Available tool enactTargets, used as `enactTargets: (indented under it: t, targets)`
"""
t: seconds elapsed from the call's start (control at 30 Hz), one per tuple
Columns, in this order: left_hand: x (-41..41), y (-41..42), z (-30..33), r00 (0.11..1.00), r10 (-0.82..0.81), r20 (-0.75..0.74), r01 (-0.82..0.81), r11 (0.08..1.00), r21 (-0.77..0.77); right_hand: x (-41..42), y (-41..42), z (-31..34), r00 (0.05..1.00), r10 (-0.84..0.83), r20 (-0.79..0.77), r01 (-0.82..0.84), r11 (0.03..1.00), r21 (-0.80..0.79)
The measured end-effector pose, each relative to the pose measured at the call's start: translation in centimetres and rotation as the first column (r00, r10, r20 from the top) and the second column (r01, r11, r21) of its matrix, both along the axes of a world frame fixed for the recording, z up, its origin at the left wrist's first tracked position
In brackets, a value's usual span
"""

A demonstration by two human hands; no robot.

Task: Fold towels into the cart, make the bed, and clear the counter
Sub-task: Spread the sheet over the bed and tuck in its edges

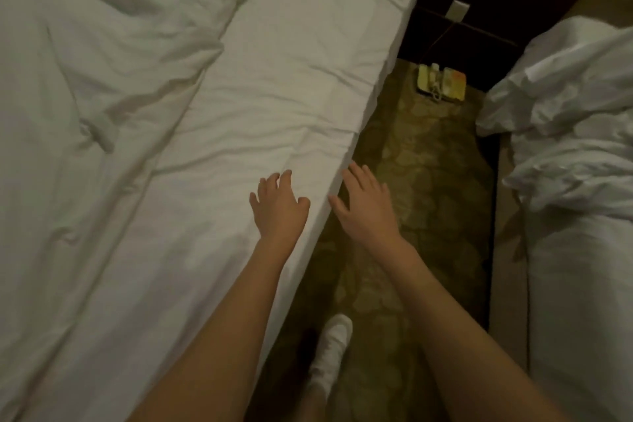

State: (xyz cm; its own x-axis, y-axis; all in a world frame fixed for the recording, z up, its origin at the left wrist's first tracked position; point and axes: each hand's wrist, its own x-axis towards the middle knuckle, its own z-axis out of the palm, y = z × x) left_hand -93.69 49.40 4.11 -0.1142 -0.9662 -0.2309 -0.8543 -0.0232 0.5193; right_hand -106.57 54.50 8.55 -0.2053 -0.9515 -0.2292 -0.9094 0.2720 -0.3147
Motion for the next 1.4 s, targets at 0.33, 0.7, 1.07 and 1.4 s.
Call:
enactTargets:
  t: [0.33,0.7,1.07,1.4]
  targets:
    - [-7.3,-23.8,-1.7,0.927,0.345,-0.148,-0.354,0.934,-0.045,-8.9,-28.6,-3.6,0.950,0.312,0.015,-0.312,0.950,-0.023]
    - [-4.5,-44.6,-6.9,0.706,0.659,-0.260,-0.667,0.742,0.069,-8.6,-58.3,-9.4,0.798,0.585,0.146,-0.584,0.810,-0.052]
    - [-11.2,-63.1,-9.9,0.357,0.889,-0.288,-0.878,0.424,0.220,-10.2,-84.2,-14.2,0.626,0.701,0.341,-0.767,0.633,0.106]
    - [-9.6,-69.9,-9.9,0.132,0.895,-0.426,-0.951,0.236,0.201,-3.0,-93.8,-15.7,0.634,0.183,0.751,-0.461,0.870,0.177]
